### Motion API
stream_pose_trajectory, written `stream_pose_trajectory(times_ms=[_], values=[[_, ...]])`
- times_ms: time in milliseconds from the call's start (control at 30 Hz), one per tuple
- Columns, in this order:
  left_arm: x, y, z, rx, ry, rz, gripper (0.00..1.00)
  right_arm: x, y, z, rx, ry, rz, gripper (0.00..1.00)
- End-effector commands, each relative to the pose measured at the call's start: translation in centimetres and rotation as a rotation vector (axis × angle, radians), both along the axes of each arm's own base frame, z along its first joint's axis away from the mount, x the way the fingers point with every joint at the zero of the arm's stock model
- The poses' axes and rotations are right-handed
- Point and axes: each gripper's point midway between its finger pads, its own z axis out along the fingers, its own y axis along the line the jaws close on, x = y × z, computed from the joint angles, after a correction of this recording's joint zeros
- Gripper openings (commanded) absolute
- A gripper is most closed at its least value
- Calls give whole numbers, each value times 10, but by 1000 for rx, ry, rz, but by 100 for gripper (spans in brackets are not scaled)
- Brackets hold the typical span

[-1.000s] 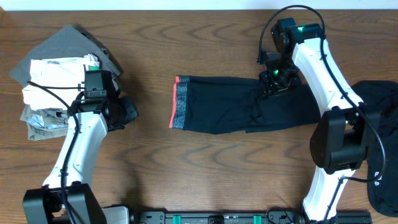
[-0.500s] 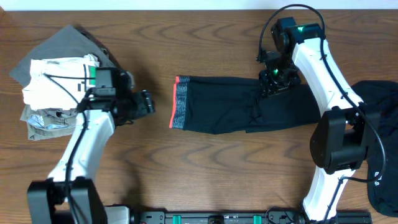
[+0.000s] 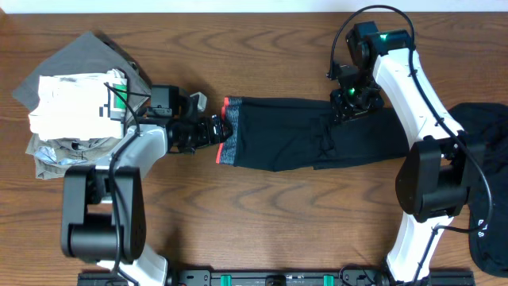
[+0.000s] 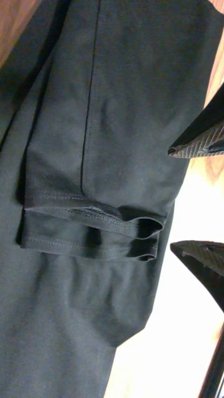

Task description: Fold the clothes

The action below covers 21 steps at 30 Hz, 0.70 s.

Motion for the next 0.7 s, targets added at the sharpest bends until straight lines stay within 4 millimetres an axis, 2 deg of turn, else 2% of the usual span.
stream_pose_trajectory(times_ms=[0,67,167,300,400,567,667], values=[[-3,-7,-12,-37,37,-30,87,-1,2,0,-4,-1,-3,42],[-7,-11,-22,-43,68,-41,87,-1,2,0,-3,-3,-3,41],[-15,-31,-27,-130,98,-93,86,0,2,0,-3,-3,-3,42],[-23,-48,-32,-162,116,-141,78,-1,2,0,-3,-2,-3,42],[-23,-53,-32,-161,110,-154,68,-1,2,0,-3,-1,-3,42],[-21,-50,-33,-144,103,-148,46,-1,2,0,-3,-1,-4,42],[-21,-50,-33,-144,103,-147,41,-1,2,0,-3,-1,-3,42]])
